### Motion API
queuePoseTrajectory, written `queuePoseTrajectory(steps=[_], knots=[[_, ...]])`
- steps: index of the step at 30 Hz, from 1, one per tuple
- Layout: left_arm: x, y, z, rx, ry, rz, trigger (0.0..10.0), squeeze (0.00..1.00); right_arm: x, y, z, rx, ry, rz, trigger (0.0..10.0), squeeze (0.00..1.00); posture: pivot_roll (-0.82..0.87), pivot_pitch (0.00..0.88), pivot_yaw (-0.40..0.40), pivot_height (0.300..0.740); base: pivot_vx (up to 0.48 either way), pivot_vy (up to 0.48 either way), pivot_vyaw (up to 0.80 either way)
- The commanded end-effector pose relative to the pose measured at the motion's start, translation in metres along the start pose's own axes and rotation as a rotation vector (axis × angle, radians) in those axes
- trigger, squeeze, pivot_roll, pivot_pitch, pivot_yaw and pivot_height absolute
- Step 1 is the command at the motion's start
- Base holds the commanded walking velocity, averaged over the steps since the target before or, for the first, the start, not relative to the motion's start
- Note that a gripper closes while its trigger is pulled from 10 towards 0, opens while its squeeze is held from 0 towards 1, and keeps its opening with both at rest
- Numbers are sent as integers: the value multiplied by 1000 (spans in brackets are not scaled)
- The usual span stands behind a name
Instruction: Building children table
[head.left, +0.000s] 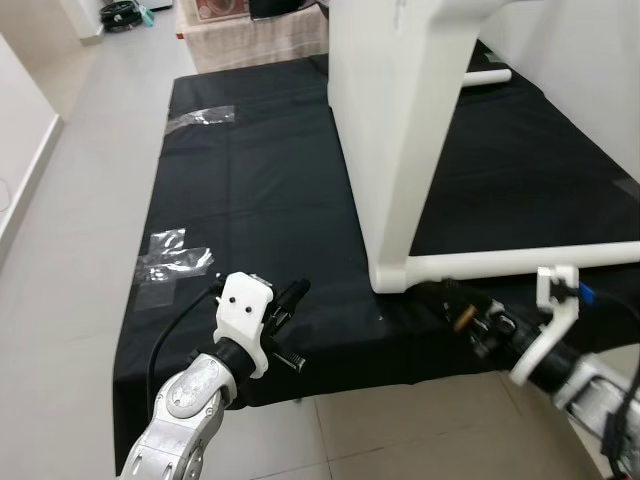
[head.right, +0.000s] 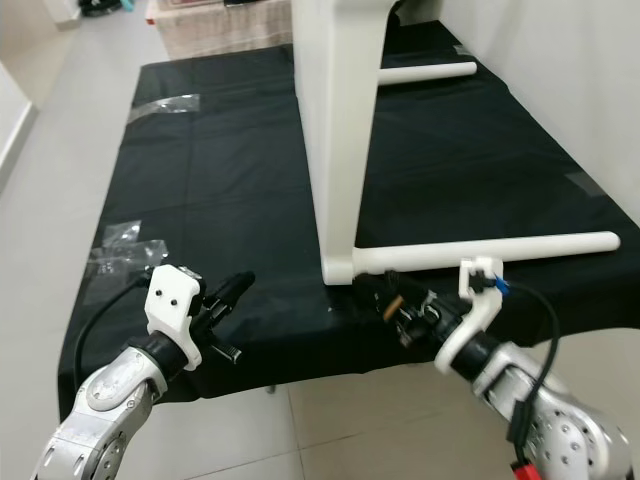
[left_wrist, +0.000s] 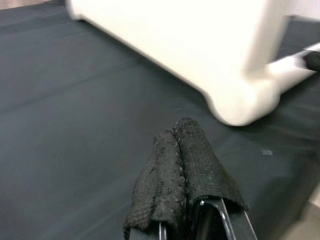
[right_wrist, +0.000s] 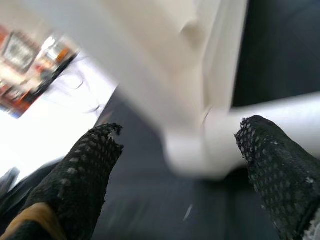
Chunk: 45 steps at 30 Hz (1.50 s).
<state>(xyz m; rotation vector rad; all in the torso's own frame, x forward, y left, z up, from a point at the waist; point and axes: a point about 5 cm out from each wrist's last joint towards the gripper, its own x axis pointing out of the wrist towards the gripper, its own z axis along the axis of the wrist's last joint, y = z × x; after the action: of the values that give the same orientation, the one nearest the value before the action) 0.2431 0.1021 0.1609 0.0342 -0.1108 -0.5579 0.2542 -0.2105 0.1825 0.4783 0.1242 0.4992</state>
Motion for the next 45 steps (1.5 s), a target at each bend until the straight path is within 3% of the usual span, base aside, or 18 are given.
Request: queuePoseTrajectory(steps=[1,5,6,10,21,22,23,26,29,31,32,34,35,40,45], knots=[[1,-13,2,-17,-18,-101,10000,0,11,-5,1,-28,-32,-61,10000,1000,-43,120,21,740,0,0,0],[4,-21,4,-31,-32,-160,10000,0,19,-7,3,-68,-44,-98,10000,1000,-34,116,20,740,0,0,0],[8,-23,7,-38,-44,-186,10000,1000,22,-11,5,-75,-59,-126,10000,1000,-24,106,23,740,0,0,0],[18,-25,12,-25,-67,-223,10000,1000,28,-17,7,-86,-86,-172,10000,1000,-23,103,29,740,0,0,0],[41,-14,25,53,-127,-140,10000,1000,31,-27,8,-180,-103,-275,10000,1000,-33,101,42,740,0,0,0],[42,-9,27,60,-136,-100,10000,1000,34,-17,4,-291,-53,-195,10000,1000,-36,104,47,740,0,0,0],[42,-9,27,60,-136,-100,10000,1000,34,-17,4,-291,-53,-195,10000,1000,-36,104,47,740,0,0,0],[34,12,25,74,-130,68,10000,1000,42,10,-14,-491,63,11,10000,1000,-25,105,45,740,0,0,0],[31,17,24,77,-122,112,10000,1000,45,13,-16,-508,69,32,10000,1000,-21,105,44,740,0,0,0],[19,34,14,64,-69,231,10000,1000,55,19,-17,-519,50,31,10000,1000,-7,106,41,740,0,0,0],[11,41,9,69,-43,282,10000,0,61,20,-15,-520,27,14,10000,812,5,106,37,740,0,0,0],[11,41,9,69,-43,282,10000,0,61,20,-15,-520,27,14,10000,812,5,106,37,740,0,0,0],[-3,50,0,91,8,353,10000,0,72,14,-6,-543,-21,-78,10000,765,10,106,35,740,0,0,0],[-14,51,-6,93,38,375,10000,0,83,1,6,-597,-50,-251,10000,765,18,109,31,740,0,0,0],[-16,48,-8,93,47,375,10000,0,90,3,9,-620,-59,-276,10000,769,18,112,33,740,0,0,0]])
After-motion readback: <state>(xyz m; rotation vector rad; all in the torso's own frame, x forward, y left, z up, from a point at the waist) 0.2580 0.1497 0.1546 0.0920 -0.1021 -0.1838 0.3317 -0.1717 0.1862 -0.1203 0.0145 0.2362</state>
